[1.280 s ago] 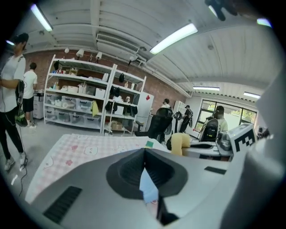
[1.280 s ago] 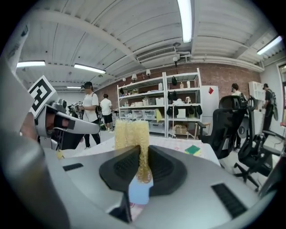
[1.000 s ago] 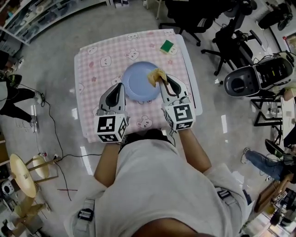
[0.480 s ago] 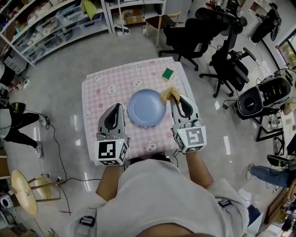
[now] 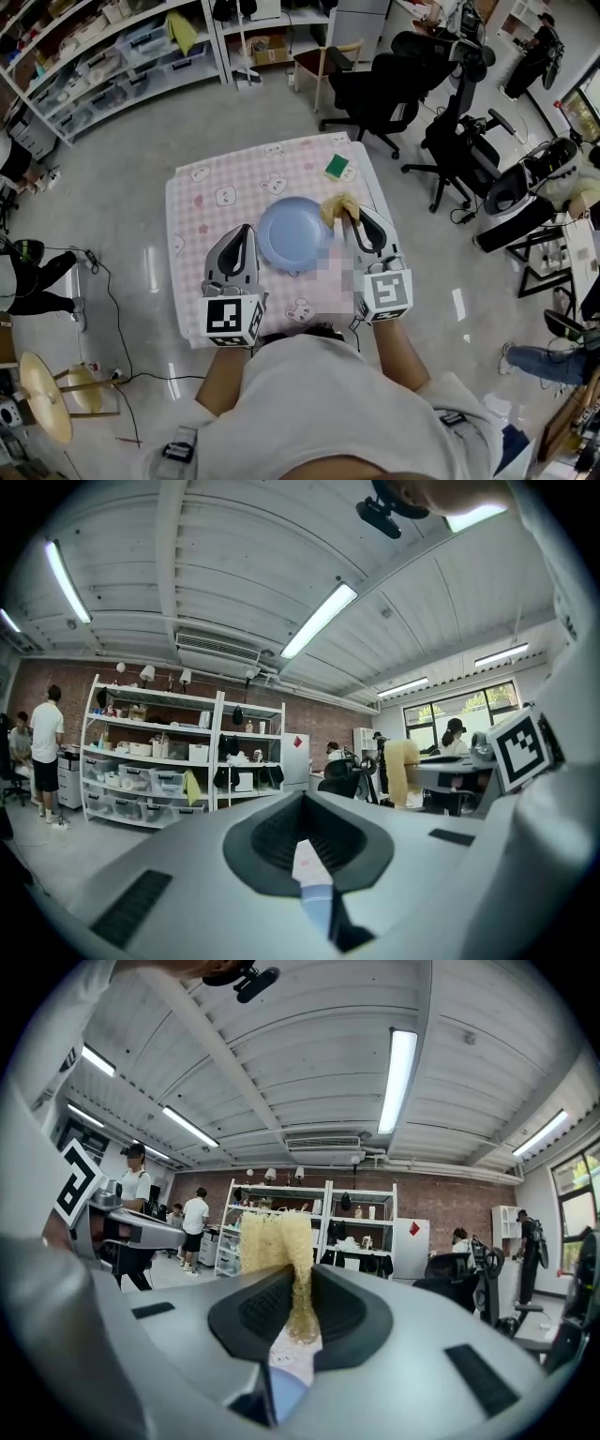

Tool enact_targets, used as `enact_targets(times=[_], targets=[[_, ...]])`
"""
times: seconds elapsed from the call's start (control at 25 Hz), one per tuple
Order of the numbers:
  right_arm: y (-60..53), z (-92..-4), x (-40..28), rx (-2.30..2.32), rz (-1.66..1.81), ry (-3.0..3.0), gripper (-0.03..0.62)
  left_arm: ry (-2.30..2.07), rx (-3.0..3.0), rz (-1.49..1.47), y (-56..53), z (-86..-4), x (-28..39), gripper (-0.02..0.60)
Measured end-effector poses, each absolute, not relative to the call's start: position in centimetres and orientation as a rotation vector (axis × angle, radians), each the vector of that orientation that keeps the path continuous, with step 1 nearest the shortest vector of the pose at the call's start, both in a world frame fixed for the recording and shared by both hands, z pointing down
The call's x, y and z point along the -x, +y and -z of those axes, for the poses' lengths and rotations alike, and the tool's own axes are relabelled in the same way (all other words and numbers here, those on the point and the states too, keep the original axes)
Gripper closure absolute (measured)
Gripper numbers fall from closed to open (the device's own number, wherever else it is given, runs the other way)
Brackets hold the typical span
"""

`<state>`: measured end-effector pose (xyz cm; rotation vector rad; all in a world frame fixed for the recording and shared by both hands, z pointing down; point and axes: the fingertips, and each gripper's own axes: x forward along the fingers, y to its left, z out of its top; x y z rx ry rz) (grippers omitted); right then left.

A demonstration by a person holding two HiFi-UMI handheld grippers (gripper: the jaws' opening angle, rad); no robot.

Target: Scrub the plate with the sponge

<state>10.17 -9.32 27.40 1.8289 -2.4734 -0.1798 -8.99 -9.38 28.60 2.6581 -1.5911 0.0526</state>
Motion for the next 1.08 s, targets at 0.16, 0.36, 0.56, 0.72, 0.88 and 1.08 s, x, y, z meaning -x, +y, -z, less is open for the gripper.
enact_targets(times=[0.16,0.36,0.56,0.72,0.88,1.08], targets=[[-9.3,-27.7,-10.2,-1.813,0.192,-2.446,0.540,-1.590,-2.646,-0.065,-9.6,-29.0,8.8,0.571],[-9.5,-27.4,-10.1,-1.813,0.189,-2.435,0.542,-1.565,-2.638,-0.070,-9.7,-29.4,8.4,0.571],[-9.8,-27.6,-9.9,-1.800,0.200,-2.446,0.542,-1.564,-2.636,-0.074,-10.1,-29.6,8.5,0.571],[-9.9,-27.3,-9.6,-1.784,0.209,-2.441,0.542,-1.562,-2.631,-0.079,-10.2,-30.0,8.5,0.571],[-9.9,-27.4,-9.7,-1.797,0.222,-2.436,0.542,-1.556,-2.632,-0.079,-10.2,-29.9,8.5,0.571],[-9.7,-27.0,-9.2,-1.779,0.241,-2.436,0.542,-1.545,-2.635,-0.081,-10.0,-29.7,8.7,0.571]])
